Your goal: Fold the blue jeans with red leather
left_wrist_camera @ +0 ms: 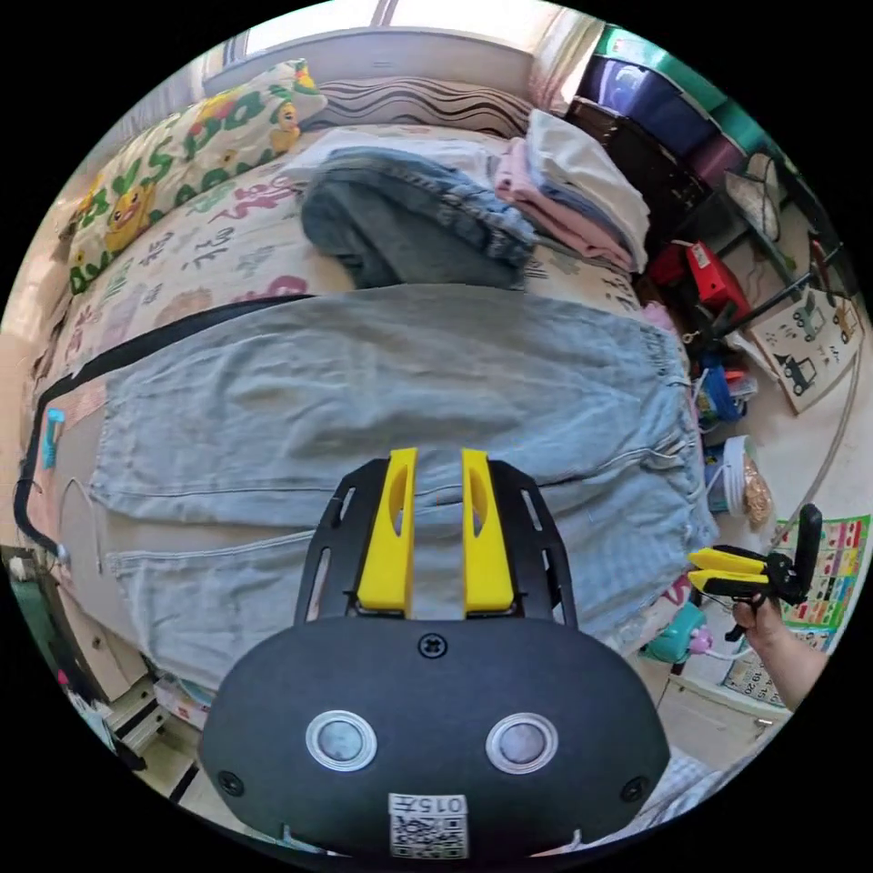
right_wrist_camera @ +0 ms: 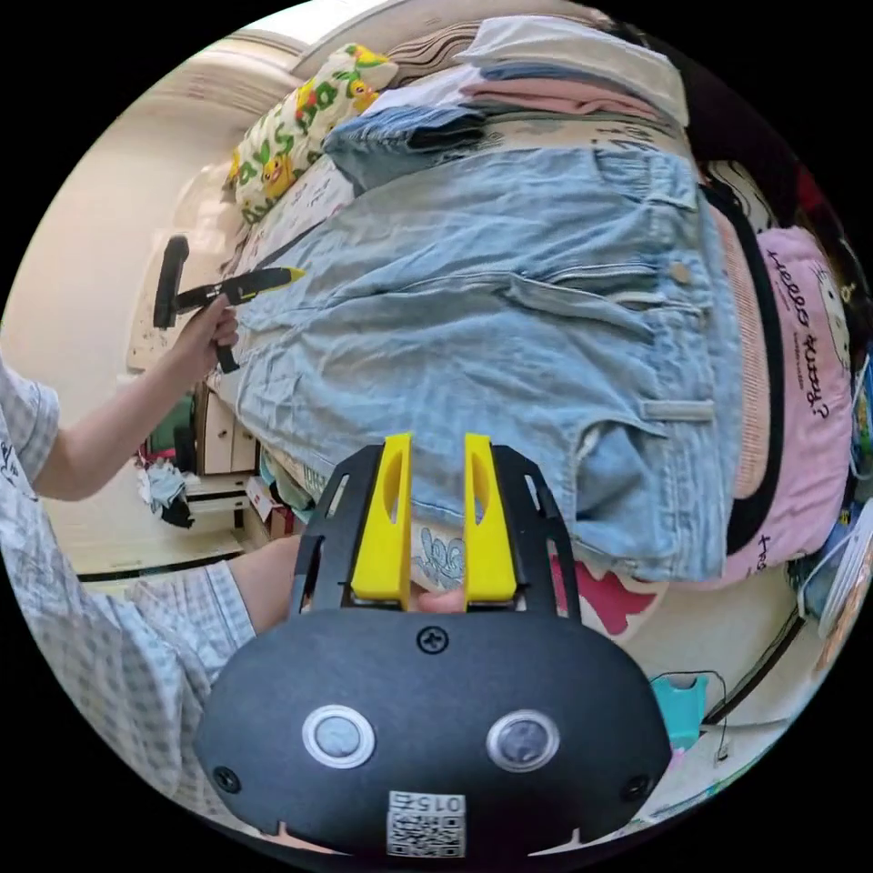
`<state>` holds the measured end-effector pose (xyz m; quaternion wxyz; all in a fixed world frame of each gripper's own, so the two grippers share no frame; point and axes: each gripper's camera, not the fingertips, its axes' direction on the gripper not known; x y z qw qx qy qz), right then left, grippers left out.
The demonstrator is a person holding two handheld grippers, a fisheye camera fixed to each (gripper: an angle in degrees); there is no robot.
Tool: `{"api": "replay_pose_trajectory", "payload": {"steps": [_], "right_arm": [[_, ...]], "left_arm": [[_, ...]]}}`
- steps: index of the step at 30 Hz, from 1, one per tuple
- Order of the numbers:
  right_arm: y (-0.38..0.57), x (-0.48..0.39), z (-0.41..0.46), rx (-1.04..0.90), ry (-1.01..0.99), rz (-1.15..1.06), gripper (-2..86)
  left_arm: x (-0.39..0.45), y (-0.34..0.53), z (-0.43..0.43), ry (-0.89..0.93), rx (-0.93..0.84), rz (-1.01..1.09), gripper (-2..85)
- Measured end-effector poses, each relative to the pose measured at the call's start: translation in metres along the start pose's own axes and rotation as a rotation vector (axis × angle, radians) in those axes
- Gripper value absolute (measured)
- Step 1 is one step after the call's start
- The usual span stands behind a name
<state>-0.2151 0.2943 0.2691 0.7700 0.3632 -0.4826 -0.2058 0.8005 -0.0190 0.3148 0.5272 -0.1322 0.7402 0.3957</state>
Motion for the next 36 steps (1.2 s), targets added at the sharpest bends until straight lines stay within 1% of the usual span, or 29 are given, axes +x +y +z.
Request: {"api": "replay_pose_trajectory", "payload": {"steps": [1, 4, 6, 7, 8, 11, 12, 13, 15, 17, 20, 22, 24, 25, 26, 27, 28, 29, 30, 31, 33, 34, 36], "right_arm": [[-0.002, -0.007, 0.012, -0.001, -0.018, -0.014, 7.9], [-0.005, -0.016, 0.039, -0.043, 0.028, 0.013, 8.0], [0.0, -0.016, 0.056, -0.103, 0.104, 0.043, 7.6], [0.007, -0.015, 0.063, -0.122, 0.185, 0.061, 5.5], [0.016, -0.014, 0.062, -0.099, 0.242, 0.083, 1.9], [0.038, -0.003, 0.061, -0.108, 0.194, 0.173, -0.3], [0.042, -0.002, 0.061, -0.118, 0.188, 0.173, -0.5], [0.048, -0.002, 0.062, -0.133, 0.192, 0.17, -0.7], [0.053, -0.006, 0.065, -0.171, 0.226, 0.163, -0.9], [0.054, -0.016, 0.071, -0.244, 0.312, 0.116, -0.9], [0.059, -0.028, 0.076, -0.271, 0.407, 0.069, -0.9], [0.061, -0.027, 0.076, -0.272, 0.406, 0.097, -0.9], [0.064, -0.02, 0.071, -0.255, 0.345, 0.169, -0.8], [0.067, -0.013, 0.064, -0.226, 0.273, 0.243, -0.6], [0.073, -0.005, 0.053, -0.17, 0.201, 0.324, -0.4], [0.077, -0.001, 0.046, -0.131, 0.167, 0.357, -0.1], [0.087, 0.006, 0.032, -0.048, 0.112, 0.423, 0.4], [0.099, 0.014, 0.019, 0.025, 0.063, 0.485, 0.9], [0.105, 0.018, 0.013, 0.056, 0.033, 0.513, 1.1], [0.117, 0.027, 0.003, 0.11, -0.039, 0.56, 0.9], [0.135, 0.039, -0.007, 0.165, -0.168, 0.577, 0.0], [0.143, 0.043, -0.011, 0.189, -0.244, 0.56, -0.5], [0.151, 0.044, -0.014, 0.182, -0.252, 0.539, -0.7]], "left_arm": [[-0.008, 0.0, 0.001, -0.007, 0.006, -0.002, 7.9], [-0.03, -0.013, 0.014, 0.003, 0.044, 0.025, 7.8], [-0.04, -0.031, 0.04, 0.038, 0.024, 0.022, 7.8], [-0.044, -0.036, 0.048, 0.051, 0.015, 0.011, 7.8], [-0.052, -0.042, 0.063, 0.058, 0.008, -0.029, 7.7], [-0.07, -0.049, 0.091, 0.025, 0.021, -0.087, 7.1], [-0.075, -0.05, 0.105, 0.006, -0.016, -0.091, 6.8], [-0.076, -0.048, 0.109, -0.009, -0.015, -0.084, 6.6], [-0.077, -0.038, 0.12, -0.021, 0.031, -0.046, 5.6], [-0.077, -0.032, 0.129, -0.02, 0.032, -0.046, 5.3], [-0.08, -0.025, 0.146, -0.013, 0.018, -0.055, 5.0], [-0.085, -0.021, 0.156, 0.008, 0.004, -0.07, 5.1], [-0.091, -0.011, 0.169, 0.038, -0.028, -0.068, 5.7], [-0.094, -0.007, 0.171, 0.035, -0.039, -0.077, 6.3], [-0.101, 0.007, 0.171, 0.027, -0.031, -0.098, 7.6], [-0.11, 0.029, 0.167, 0.03, -0.003, -0.132, 8.4], [-0.116, 0.042, 0.165, 0.032, 0.003, -0.156, 8.8], [-0.129, 0.073, 0.162, 0.054, 0.004, -0.196, 8.8], [-0.145, 0.109, 0.159, 0.087, 0.007, -0.241, 8.6], [-0.154, 0.128, 0.157, 0.104, 0.009, -0.272, 8.4], [-0.198, 0.218, 0.15, 0.176, 0.041, -0.493, 6.9], [-0.21, 0.243, 0.148, 0.192, 0.065, -0.56, 5.9], [-0.248, 0.347, 0.139, 0.194, 0.234, -0.841, 2.4]]}}
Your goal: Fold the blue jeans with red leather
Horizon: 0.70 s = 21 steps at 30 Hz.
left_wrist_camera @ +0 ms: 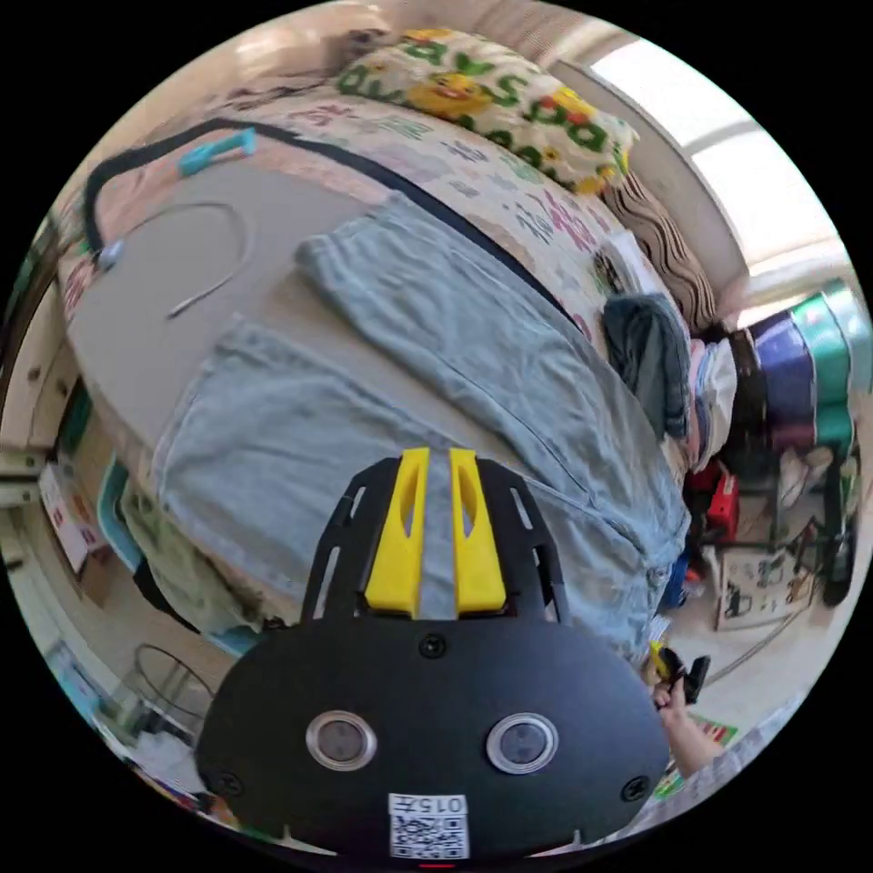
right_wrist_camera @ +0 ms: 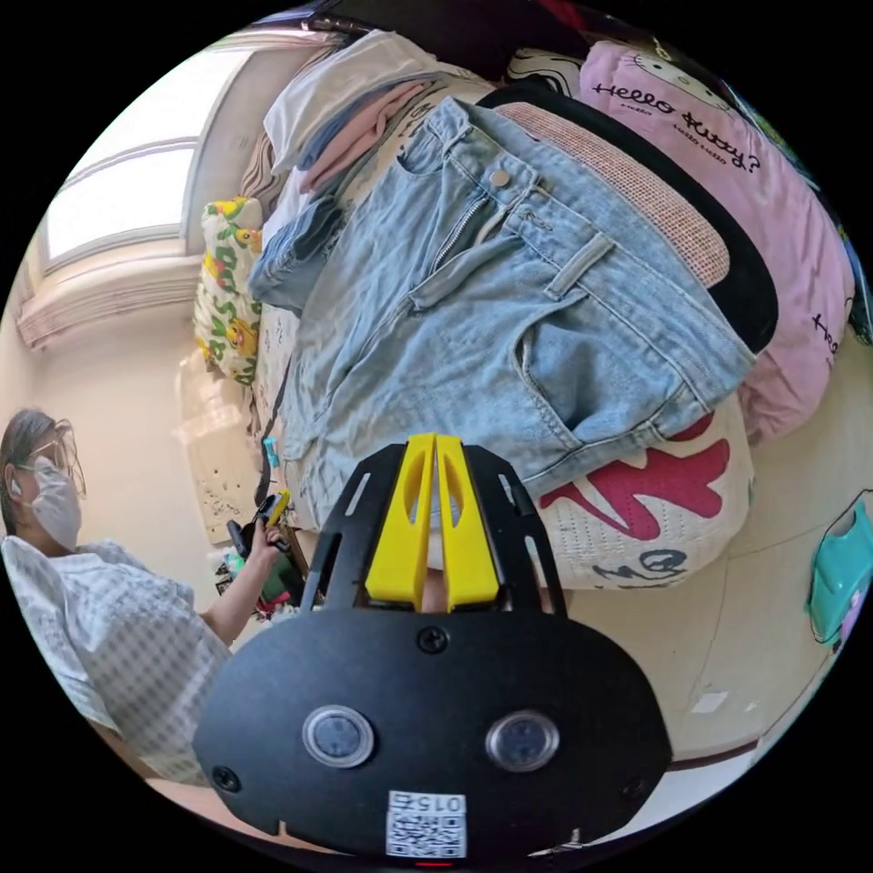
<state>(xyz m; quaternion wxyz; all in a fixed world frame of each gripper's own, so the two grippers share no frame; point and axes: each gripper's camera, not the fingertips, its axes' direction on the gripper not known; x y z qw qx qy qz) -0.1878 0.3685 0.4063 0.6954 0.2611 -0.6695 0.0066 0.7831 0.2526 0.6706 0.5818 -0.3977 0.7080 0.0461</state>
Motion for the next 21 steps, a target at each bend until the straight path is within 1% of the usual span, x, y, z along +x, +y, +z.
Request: {"api": "replay_pose_trajectory", "payload": {"steps": [1, 3, 4, 6, 8, 9, 11, 12, 16, 18, 21], "right_arm": [[0.003, 0.0, -0.001, -0.014, 0.021, -0.014, -0.8], [0.007, 0.002, 0.0, -0.019, 0.034, -0.009, -0.7], [0.009, 0.005, 0.0, 0.003, 0.032, 0.011, -0.4], [0.01, 0.013, 0.0, 0.056, 0.009, 0.076, 0.5], [0.011, 0.029, -0.003, 0.143, -0.037, 0.183, 4.2], [0.011, 0.034, -0.004, 0.16, -0.054, 0.208, 5.0], [0.011, 0.05, -0.004, 0.188, -0.155, 0.281, 7.3], [0.011, 0.053, -0.004, 0.19, -0.162, 0.291, 7.7], [0.014, 0.053, -0.008, 0.186, -0.064, 0.29, 8.6], [0.018, 0.053, -0.009, 0.187, -0.058, 0.299, 9.2], [0.024, 0.053, -0.011, 0.203, -0.025, 0.315, 10.0]], "left_arm": [[-0.022, 0.011, -0.006, 0.008, 0.036, -0.059, 1.5], [-0.095, 0.052, -0.013, 0.019, 0.087, -0.249, 2.0], [-0.108, 0.061, -0.011, 0.011, 0.093, -0.274, 2.3], [-0.155, 0.089, 0.006, 0.016, 0.112, -0.406, 4.6], [-0.182, 0.1, 0.026, 0.055, 0.113, -0.482, 6.3], [-0.195, 0.101, 0.039, 0.06, 0.109, -0.49, 6.9], [-0.211, 0.099, 0.059, 0.036, 0.088, -0.477, 7.5], [-0.22, 0.098, 0.072, 0.038, 0.079, -0.472, 8.0], [-0.242, 0.095, 0.112, 0.161, 0.071, -0.46, 10.0], [-0.251, 0.092, 0.138, 0.162, 0.012, -0.444, 10.7], [-0.262, 0.096, 0.154, 0.128, 0.002, -0.443, 10.0]]}}
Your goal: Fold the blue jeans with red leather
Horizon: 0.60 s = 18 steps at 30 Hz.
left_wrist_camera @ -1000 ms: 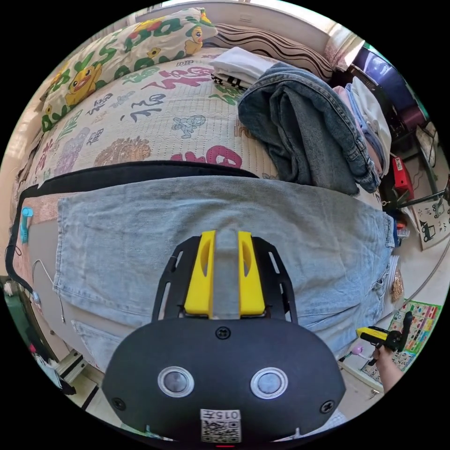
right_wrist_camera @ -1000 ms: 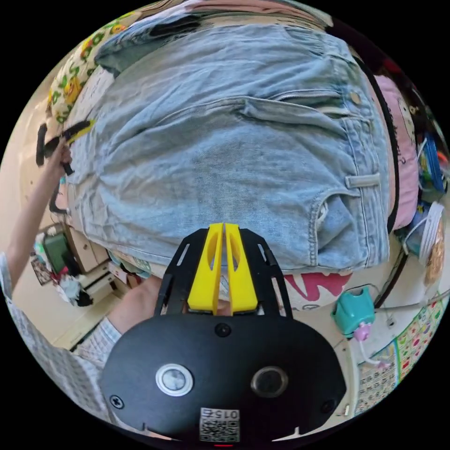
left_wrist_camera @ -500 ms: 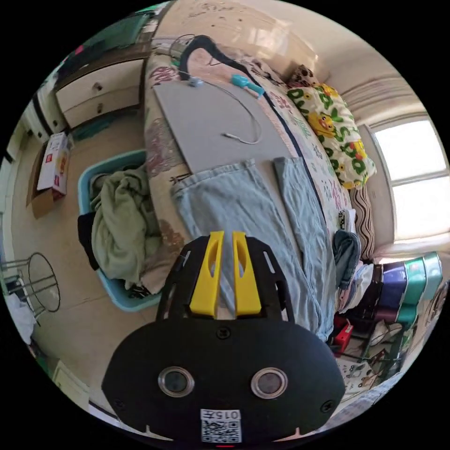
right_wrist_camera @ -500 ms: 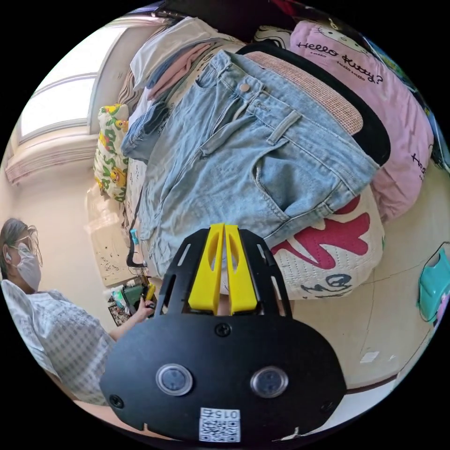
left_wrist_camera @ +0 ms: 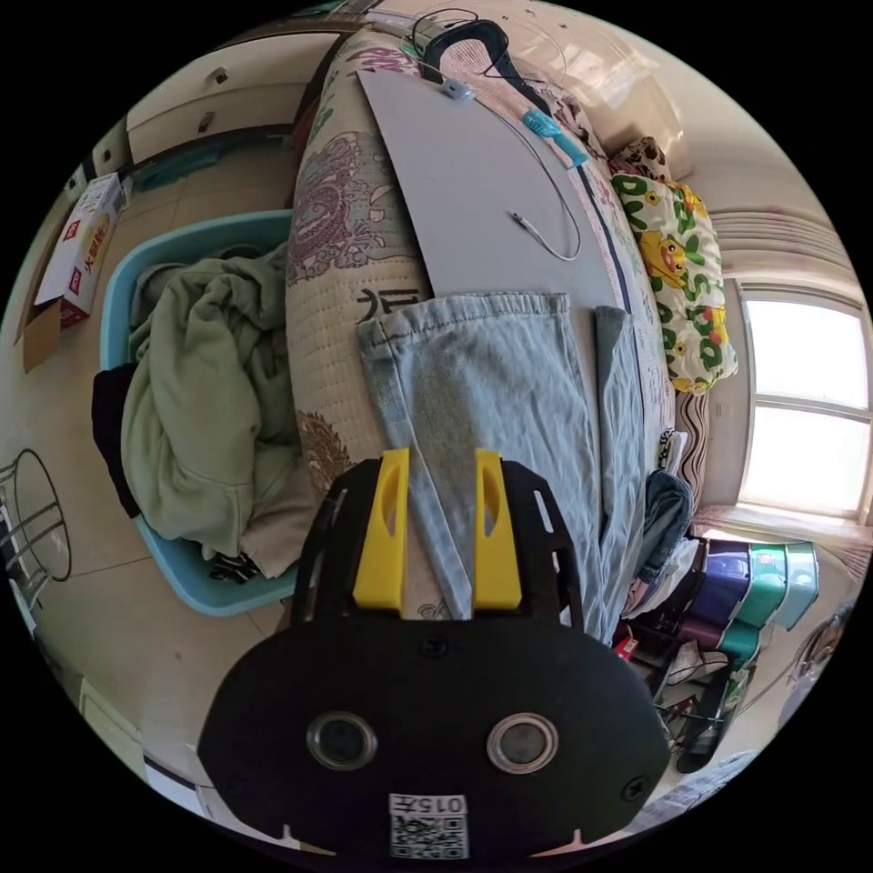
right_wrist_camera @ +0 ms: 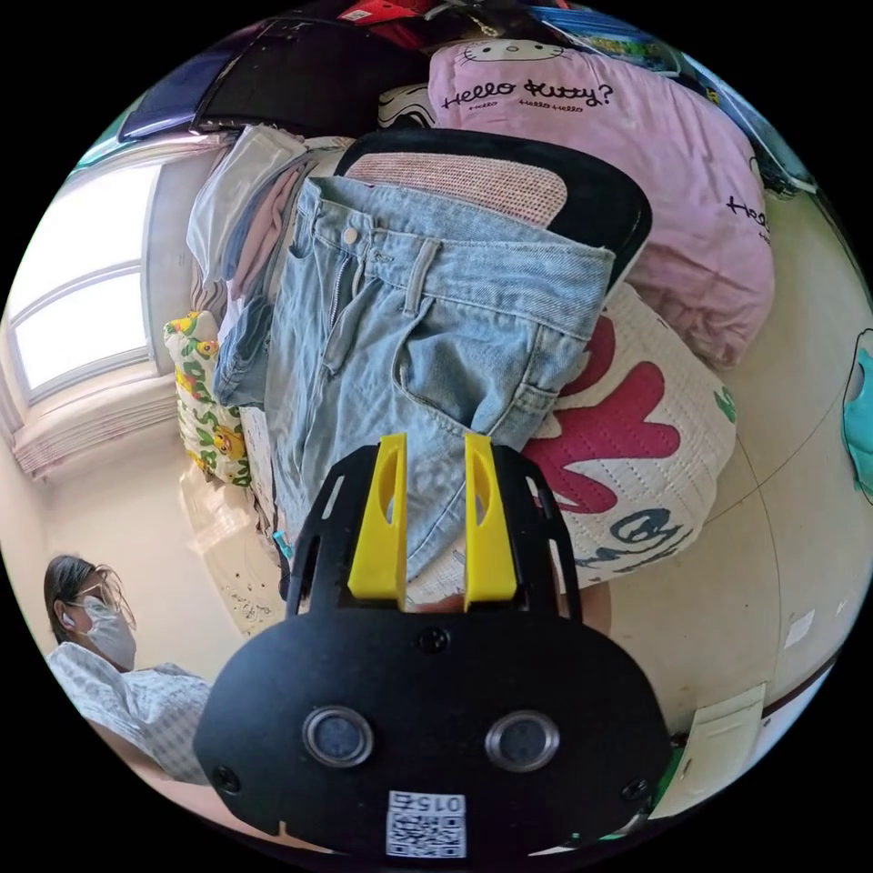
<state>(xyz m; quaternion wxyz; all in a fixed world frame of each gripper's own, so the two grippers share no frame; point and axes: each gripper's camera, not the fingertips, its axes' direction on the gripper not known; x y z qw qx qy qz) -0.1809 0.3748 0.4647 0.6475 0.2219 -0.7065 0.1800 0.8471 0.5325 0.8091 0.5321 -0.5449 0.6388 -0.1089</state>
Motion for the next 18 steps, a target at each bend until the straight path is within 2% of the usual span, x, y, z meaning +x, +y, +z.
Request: {"api": "replay_pose_trajectory", "payload": {"steps": [5, 8, 12, 18], "right_arm": [[0.009, 0.007, 0.001, -0.003, 0.004, 0.005, 10.9], [0.014, 0.011, 0.0, 0.011, -0.024, 0.019, 10.9], [0.021, 0.015, -0.007, 0.025, 0.075, 0.034, 12.4], [0.027, 0.025, -0.015, 0.066, 0.017, 0.064, 12.3]], "left_arm": [[-0.028, 0.005, 0.016, -0.097, -0.024, -0.046, 10.5], [-0.04, 0.001, 0.035, 0.032, 0.002, -0.059, 11.0], [-0.032, -0.012, 0.057, -0.107, -0.036, 0.029, 10.0], [-0.052, -0.025, 0.078, 0.011, -0.063, -0.021, 3.6]]}}
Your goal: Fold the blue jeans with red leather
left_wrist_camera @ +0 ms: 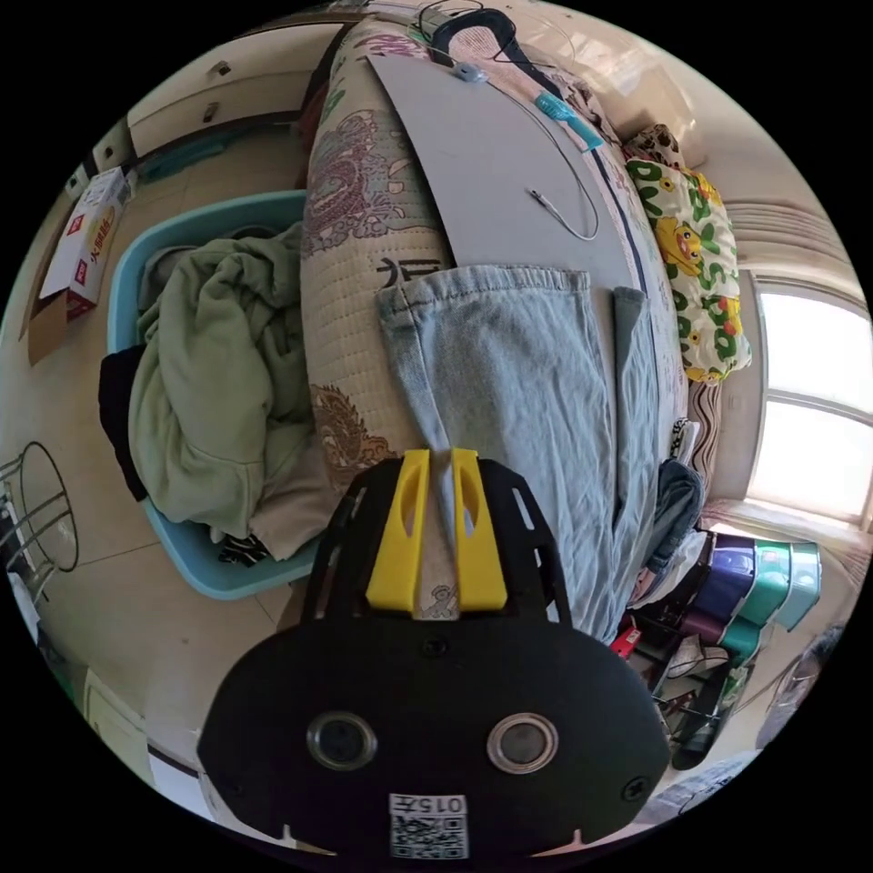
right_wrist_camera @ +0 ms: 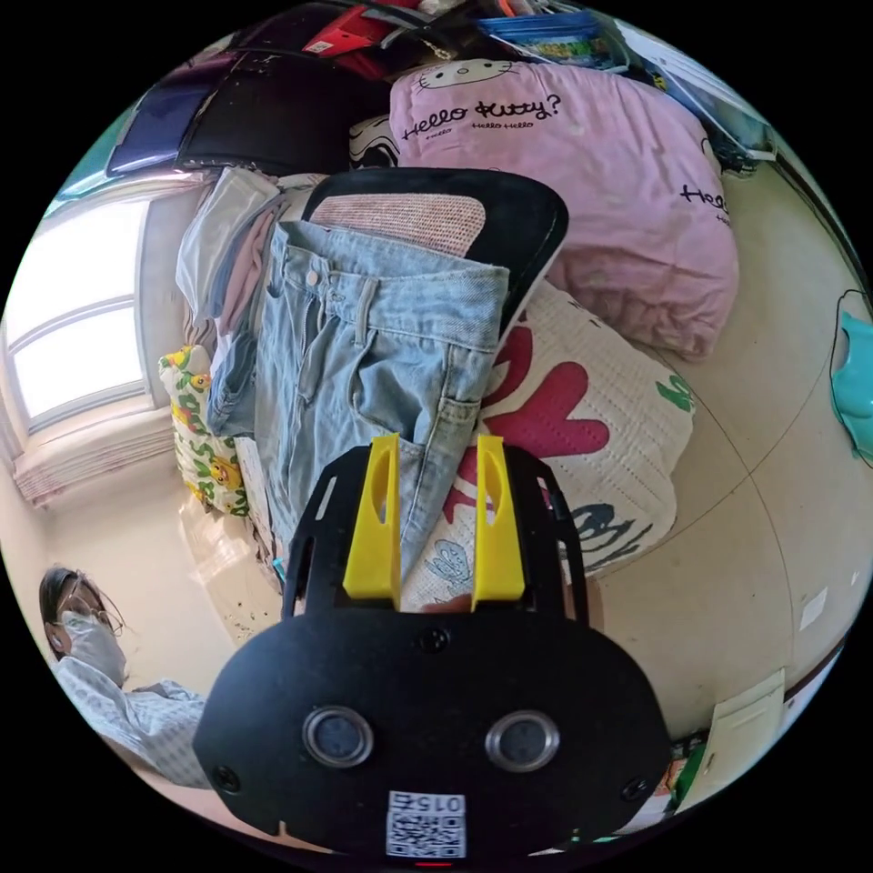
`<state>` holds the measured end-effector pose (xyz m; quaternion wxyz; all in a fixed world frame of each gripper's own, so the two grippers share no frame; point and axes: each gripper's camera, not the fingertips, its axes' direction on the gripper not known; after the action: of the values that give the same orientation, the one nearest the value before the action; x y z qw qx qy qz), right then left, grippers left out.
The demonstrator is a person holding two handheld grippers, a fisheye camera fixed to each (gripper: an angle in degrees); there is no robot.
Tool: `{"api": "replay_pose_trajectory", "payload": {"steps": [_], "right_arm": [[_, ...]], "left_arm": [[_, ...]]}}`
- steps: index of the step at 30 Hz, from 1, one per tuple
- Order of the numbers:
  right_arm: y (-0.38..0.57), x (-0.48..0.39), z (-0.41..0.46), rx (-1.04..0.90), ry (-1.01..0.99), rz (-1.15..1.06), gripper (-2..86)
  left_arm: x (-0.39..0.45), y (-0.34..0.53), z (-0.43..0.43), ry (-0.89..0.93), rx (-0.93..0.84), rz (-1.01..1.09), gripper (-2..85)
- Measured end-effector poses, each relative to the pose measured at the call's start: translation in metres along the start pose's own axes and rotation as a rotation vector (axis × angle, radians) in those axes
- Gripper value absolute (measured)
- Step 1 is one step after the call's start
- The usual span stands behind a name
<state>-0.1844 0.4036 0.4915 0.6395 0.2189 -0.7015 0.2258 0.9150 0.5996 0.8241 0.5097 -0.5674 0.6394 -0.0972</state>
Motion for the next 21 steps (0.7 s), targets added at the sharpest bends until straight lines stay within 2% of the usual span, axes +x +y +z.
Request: {"api": "replay_pose_trajectory", "payload": {"steps": [2, 8, 14, 18, 21], "right_arm": [[0.003, 0.001, 0.002, -0.003, 0.05, 0.012, 11.0], [0.024, 0.002, -0.006, 0.083, -0.075, 0.061, 5.5], [0.047, -0.017, -0.024, 0.034, 0.058, -0.007, 2.8], [0.075, -0.017, -0.041, 0.009, 0.114, 0.045, 2.1], [0.101, -0.013, -0.056, -0.008, 0.16, 0.106, 1.5]], "left_arm": [[0.003, -0.004, 0.006, -0.036, 0.003, 0.017, 2.2], [0.019, -0.021, 0.011, -0.114, -0.015, 0.101, 0.1], [0.032, -0.039, -0.004, -0.189, -0.068, 0.187, 0.1], [0.027, -0.045, -0.024, -0.27, -0.098, 0.216, -0.1], [0.024, -0.048, -0.044, -0.242, -0.079, 0.207, -0.1]]}}
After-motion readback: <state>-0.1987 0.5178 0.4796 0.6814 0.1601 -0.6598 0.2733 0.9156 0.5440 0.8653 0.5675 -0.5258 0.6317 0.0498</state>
